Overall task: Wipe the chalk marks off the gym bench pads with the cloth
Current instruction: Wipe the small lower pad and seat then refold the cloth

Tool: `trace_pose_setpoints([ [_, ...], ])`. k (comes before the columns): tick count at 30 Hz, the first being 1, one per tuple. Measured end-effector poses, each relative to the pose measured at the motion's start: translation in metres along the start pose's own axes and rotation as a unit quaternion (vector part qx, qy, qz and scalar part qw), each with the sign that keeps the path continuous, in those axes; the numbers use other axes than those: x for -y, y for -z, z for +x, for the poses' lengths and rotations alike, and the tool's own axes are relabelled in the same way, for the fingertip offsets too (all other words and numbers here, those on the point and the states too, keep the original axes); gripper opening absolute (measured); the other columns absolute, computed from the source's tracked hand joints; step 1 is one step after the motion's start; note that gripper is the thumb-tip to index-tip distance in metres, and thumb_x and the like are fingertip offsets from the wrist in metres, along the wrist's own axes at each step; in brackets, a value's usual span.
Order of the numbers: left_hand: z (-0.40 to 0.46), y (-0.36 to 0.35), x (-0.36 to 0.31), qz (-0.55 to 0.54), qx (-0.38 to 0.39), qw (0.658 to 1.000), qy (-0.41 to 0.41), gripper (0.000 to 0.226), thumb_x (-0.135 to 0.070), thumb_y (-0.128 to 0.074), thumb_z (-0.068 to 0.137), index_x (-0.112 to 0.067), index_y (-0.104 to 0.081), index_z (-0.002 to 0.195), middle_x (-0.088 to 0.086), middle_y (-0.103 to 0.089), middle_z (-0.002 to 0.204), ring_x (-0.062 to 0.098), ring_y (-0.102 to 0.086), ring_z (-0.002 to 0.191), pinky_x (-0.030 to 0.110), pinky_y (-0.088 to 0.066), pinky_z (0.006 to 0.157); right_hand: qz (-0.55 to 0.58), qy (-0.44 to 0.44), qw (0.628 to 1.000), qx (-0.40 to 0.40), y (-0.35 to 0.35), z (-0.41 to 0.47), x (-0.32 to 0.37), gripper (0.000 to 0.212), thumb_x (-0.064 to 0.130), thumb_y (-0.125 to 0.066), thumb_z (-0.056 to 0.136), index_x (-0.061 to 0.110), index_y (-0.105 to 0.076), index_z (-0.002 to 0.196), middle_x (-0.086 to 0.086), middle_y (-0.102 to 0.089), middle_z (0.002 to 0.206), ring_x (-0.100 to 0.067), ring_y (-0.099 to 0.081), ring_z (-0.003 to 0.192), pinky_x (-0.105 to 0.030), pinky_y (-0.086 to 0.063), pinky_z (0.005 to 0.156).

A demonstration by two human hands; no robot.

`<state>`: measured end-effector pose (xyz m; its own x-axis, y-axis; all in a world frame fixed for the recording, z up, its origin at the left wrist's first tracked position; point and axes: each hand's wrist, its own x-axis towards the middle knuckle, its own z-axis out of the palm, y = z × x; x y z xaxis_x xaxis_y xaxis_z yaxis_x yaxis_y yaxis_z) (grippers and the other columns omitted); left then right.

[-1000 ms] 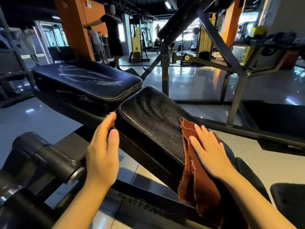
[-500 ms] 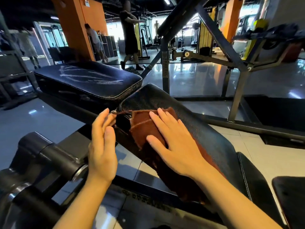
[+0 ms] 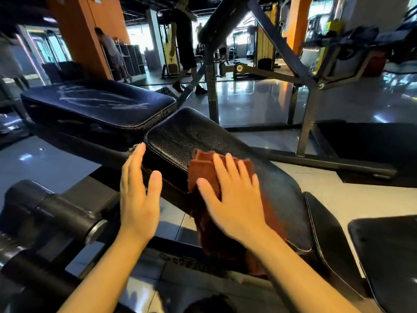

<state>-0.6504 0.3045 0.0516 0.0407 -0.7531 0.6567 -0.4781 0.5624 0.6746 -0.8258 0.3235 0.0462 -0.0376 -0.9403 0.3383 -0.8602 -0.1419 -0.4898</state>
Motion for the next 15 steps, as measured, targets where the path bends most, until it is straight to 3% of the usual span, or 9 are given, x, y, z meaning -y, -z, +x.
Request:
trace_pose_setpoints([
  [3,0.001,0.004,0.003,-0.026,-0.007,1.000,0.013,0.046,-0.052,-0.030,0.087,-0.054,-0.020,0.132,-0.026,-0.025,0.143,0.000,-0.025,0.140,0.035,-0.024,0.117,-0.021,0.115,0.993,-0.036,-0.006,0.020,0.041,0.077,0.061,-0.038,0.094,0.027,-0.008,0.156,-0.005,-0.004,0.164,-0.030,-0.003,0.150,-0.053,-0.004,0.120],
  [6,0.003,0.007,0.005,-0.063,-0.011,0.998,0.015,0.046,-0.050,-0.032,0.089,-0.052,-0.024,0.134,-0.029,-0.030,0.142,-0.007,-0.030,0.136,0.029,-0.028,0.114,-0.059,0.196,0.978,-0.043,-0.006,0.018,0.020,0.085,0.043,-0.064,0.087,0.021,-0.018,0.155,-0.010,-0.018,0.161,-0.034,-0.019,0.147,-0.052,-0.018,0.119],
  [8,0.003,0.009,0.005,-0.080,-0.012,0.997,0.015,0.045,-0.046,-0.032,0.091,-0.047,-0.026,0.136,-0.022,-0.034,0.145,-0.007,-0.032,0.135,0.018,-0.029,0.112,-0.080,0.198,0.977,-0.029,-0.006,0.000,-0.015,0.084,0.047,-0.063,0.087,0.025,-0.019,0.155,-0.007,-0.020,0.161,-0.028,-0.022,0.147,-0.046,-0.019,0.117],
  [12,0.002,0.006,0.003,-0.113,-0.028,0.993,0.024,0.041,-0.030,-0.035,0.096,-0.039,-0.031,0.136,-0.019,-0.040,0.142,-0.003,-0.037,0.134,0.011,-0.030,0.107,-0.098,0.103,0.989,-0.041,-0.004,-0.040,-0.081,0.080,0.072,-0.035,0.087,0.025,-0.027,0.151,-0.001,-0.028,0.156,-0.024,-0.031,0.141,-0.048,-0.027,0.108],
  [15,0.004,0.001,0.001,-0.117,-0.054,0.991,0.026,0.039,-0.028,-0.036,0.096,-0.039,-0.035,0.133,-0.021,-0.042,0.138,-0.003,-0.040,0.132,0.009,-0.031,0.105,-0.098,0.081,0.990,-0.054,-0.005,-0.039,-0.077,0.082,0.074,-0.033,0.085,0.021,-0.032,0.148,-0.004,-0.038,0.151,-0.026,-0.037,0.137,-0.050,-0.034,0.103],
])
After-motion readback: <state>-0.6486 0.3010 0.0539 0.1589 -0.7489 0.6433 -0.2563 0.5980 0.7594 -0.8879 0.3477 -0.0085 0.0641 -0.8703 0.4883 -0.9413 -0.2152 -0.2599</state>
